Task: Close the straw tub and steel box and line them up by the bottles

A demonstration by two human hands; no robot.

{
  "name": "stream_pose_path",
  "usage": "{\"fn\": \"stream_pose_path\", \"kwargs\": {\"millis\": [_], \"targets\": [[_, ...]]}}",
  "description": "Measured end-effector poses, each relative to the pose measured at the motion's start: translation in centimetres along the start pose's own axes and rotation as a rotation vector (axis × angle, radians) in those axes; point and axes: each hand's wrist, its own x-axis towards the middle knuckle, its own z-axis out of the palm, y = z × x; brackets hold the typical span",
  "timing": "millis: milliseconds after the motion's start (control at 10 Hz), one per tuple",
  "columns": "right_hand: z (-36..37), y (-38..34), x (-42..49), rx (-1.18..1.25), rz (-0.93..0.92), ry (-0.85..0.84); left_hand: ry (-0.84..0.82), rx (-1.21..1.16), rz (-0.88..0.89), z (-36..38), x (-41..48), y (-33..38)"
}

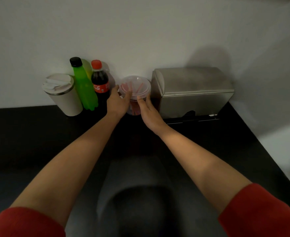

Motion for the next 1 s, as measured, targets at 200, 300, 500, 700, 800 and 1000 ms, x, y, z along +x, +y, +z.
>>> {"fn": "stream_pose_path", "kwargs": {"millis": [200, 300, 500, 700, 800, 1000], "targets": [[0.0, 0.1, 0.1, -0.02, 0.013, 0.005, -0.006, -0.022, -0.011, -0.1, -0.1, 0.1], [0.0, 0.2, 0.3, -0.024, 0.019, -0.009, 0.003, -0.016, 0.003, 0.0, -0.1, 0.1], [-0.1, 0.3, 0.5, -0.017, 0.024, -0.015, 0.002, -0.02, 0.004, 0.0, -0.1, -0.1], [-0.4, 0.5, 0.4, -0.044, 0.044, -0.005, 0.024, -0.06, 0.009, -0.4, -0.6, -0.2], [-0.4, 0.3, -0.2, -0.085, 0.053, -0.003, 0.018, -0.053, 0.022, -0.9, -1.2, -0.2], [-0.7, -0.3, -2.1, -0.115, 0.003, -0.021, -0.001, -0.005, 0.091, -2.1, -3.2, -0.1]]}}
